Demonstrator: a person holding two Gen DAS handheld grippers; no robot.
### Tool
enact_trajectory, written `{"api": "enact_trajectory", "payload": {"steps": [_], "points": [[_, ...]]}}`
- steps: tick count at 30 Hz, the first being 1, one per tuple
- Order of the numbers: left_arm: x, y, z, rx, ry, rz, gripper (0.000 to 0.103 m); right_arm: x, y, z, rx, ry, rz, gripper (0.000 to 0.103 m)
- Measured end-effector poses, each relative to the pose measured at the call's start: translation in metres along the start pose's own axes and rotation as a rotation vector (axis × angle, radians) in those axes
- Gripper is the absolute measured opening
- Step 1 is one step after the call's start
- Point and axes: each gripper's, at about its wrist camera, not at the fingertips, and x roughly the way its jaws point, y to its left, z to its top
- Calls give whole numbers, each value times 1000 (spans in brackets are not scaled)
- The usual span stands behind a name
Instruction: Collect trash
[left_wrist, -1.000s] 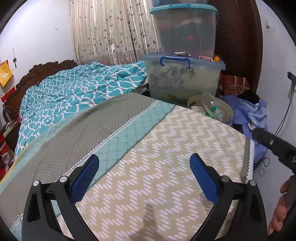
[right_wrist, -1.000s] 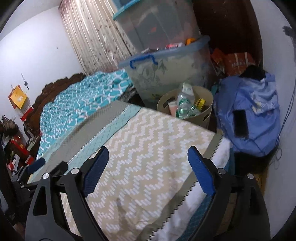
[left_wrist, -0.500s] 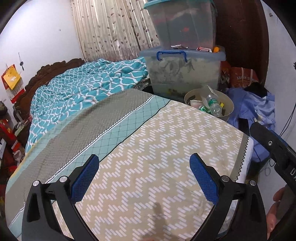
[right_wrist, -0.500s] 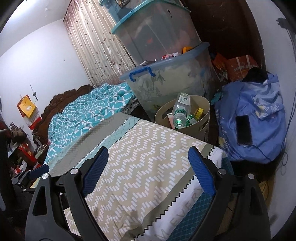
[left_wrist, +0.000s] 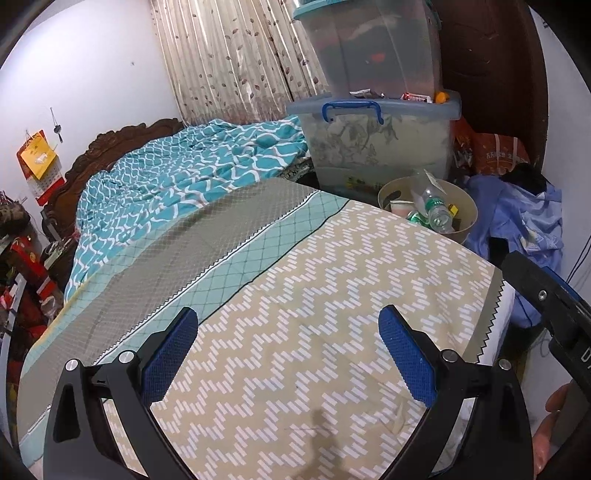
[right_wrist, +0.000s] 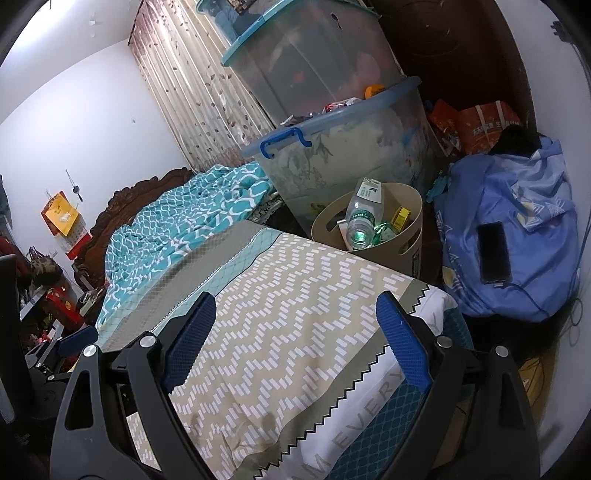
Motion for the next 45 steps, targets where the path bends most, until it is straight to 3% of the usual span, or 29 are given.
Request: {"api": "enact_trajectory", "payload": {"steps": [25,39,45], "points": [[-14,23,-4,-37,-24,5,94,-8,16,-4,-16,-7,2,88],[-21,28,-8,-56,-25,-22,94,-18,20,-5,-9,-38,-15,91],[-20,28,-9,-66,7,-75,94,-18,21,-6,-7,-36,-19,93]]}}
